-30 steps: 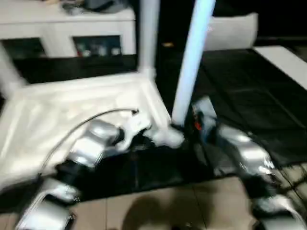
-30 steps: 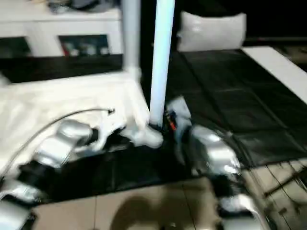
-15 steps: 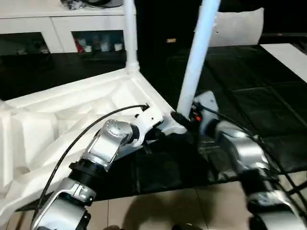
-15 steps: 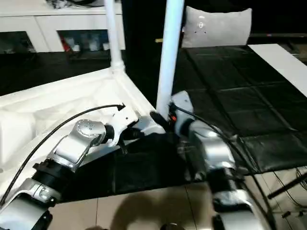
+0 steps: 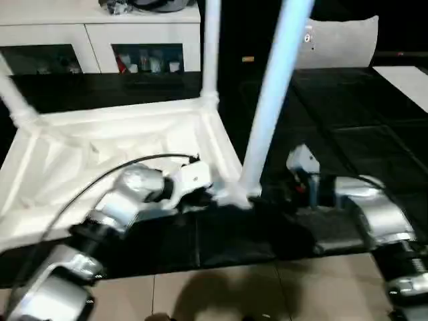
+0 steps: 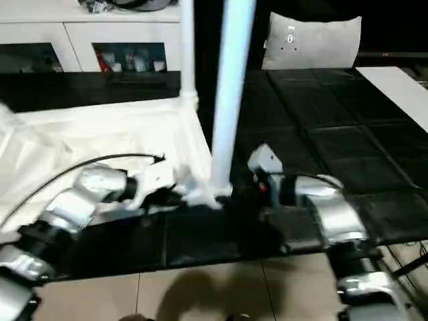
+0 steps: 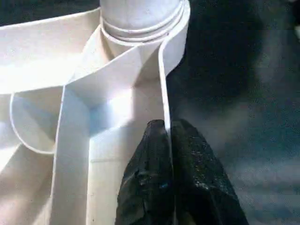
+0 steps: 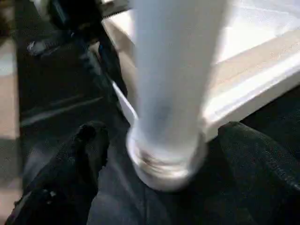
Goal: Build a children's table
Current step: Rotate leg to tighten
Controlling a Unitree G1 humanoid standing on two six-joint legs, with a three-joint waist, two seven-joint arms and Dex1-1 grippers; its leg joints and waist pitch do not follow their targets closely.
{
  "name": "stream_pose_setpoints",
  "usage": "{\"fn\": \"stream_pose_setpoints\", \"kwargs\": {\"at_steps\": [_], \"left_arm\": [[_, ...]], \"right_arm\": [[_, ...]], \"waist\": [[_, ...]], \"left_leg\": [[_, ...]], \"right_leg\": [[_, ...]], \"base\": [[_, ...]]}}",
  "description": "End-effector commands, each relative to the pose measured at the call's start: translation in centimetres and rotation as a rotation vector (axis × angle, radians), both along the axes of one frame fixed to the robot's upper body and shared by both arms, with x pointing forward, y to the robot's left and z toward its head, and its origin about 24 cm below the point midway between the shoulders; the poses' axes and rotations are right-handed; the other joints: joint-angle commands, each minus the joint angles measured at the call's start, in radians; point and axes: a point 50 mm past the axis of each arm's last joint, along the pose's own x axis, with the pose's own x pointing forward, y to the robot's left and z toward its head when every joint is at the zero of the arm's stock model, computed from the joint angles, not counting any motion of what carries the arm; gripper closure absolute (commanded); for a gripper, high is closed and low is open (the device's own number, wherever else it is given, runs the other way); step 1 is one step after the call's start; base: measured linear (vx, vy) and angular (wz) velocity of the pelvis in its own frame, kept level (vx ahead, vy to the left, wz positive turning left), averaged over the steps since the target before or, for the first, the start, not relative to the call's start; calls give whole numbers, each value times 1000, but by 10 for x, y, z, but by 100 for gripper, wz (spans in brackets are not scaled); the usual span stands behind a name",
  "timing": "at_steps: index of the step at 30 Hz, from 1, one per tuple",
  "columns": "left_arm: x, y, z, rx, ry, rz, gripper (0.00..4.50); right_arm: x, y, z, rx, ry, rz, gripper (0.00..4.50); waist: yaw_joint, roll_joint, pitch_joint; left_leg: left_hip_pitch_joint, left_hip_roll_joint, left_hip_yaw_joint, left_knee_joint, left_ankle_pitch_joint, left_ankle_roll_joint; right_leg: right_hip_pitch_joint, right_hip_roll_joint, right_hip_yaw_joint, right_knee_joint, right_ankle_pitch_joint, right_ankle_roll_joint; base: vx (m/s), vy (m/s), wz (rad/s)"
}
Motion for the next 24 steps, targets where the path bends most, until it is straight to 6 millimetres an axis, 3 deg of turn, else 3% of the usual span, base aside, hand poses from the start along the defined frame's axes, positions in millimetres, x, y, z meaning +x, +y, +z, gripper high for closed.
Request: {"fn": "stream_pose_setpoints", "kwargs": {"at_steps": [1, 9, 15, 20, 24], "left_arm": [[-10, -7, -2, 60, 11, -159, 450], [-15, -4, 3, 97, 32, -293, 450], [-15, -8, 5, 85, 29, -318, 450], [-17, -7, 3, 86, 32, -322, 450], [-18, -7, 2, 79, 37, -313, 450]], "right_arm": [[-3, 4, 3, -3, -9, 68, 38], [-12, 10, 3, 46, 79, 200, 110], [-18, 18, -3, 84, 135, 256, 169], [-21, 19, -6, 94, 187, 272, 206], [-23, 20, -8, 92, 197, 280, 244]], "waist": [[3, -10, -74], [16, -10, -72], [18, -14, -73], [26, -15, -74], [27, -16, -72]], "left_leg": [[5, 26, 1, -61, -128, 92], [10, 28, 2, -63, -159, 70], [9, 27, 1, -63, -156, 62], [8, 28, 2, -63, -137, 64], [9, 27, 2, -63, -148, 58]], "right_leg": [[67, -56, 50, -62, -248, -182], [63, -57, 51, -65, -295, -170], [63, -57, 51, -67, -318, -157], [64, -57, 52, -62, -282, -165], [62, -58, 51, -66, -321, -152]], "base": [[0, 0, 0], [0, 0, 0], [0, 0, 0], [0, 0, 0], [0, 0, 0]]}}
